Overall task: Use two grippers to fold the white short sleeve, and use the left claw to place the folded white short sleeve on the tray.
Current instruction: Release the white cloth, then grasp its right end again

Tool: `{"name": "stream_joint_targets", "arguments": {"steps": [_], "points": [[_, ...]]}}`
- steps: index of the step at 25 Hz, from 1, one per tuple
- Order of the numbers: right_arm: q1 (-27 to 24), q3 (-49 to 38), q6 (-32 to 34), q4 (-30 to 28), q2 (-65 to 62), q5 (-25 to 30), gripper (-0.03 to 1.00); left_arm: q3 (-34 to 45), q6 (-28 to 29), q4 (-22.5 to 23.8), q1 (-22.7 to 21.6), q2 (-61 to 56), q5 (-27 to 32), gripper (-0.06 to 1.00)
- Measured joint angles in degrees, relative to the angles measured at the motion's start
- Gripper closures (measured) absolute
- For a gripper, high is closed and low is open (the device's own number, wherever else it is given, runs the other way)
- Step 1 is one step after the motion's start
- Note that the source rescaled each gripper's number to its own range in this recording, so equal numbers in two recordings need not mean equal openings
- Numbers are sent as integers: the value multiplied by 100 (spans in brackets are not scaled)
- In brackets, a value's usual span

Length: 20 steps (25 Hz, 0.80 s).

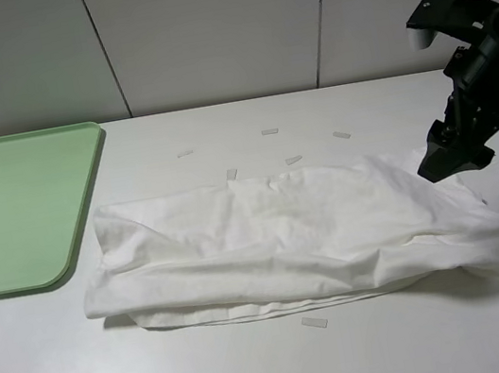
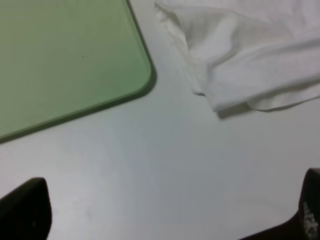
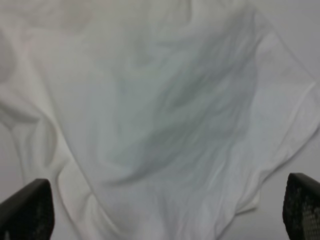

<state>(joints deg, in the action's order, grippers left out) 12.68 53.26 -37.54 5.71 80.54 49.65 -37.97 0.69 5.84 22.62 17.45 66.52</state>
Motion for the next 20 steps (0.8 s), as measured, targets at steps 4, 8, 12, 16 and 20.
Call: {"name": "stream_joint_targets", "arguments": {"steps": [4, 8, 12, 16, 20], "points": [[0, 0, 0, 11, 0, -53, -3, 580, 251, 0, 0, -1160, 26, -4], [0, 0, 0, 53, 0, -53, -3, 817, 281, 0, 0, -1596, 17, -4], [0, 0, 0, 194, 0, -77, -3, 838, 281, 0, 0, -1629, -32, -4], [0, 0, 0, 314, 0, -120, -3, 1011, 354, 0, 0, -1652, -440, -4], [0, 0, 0, 355, 0, -134, -3, 1034, 379, 0, 0, -1652, -518, -4]]}}
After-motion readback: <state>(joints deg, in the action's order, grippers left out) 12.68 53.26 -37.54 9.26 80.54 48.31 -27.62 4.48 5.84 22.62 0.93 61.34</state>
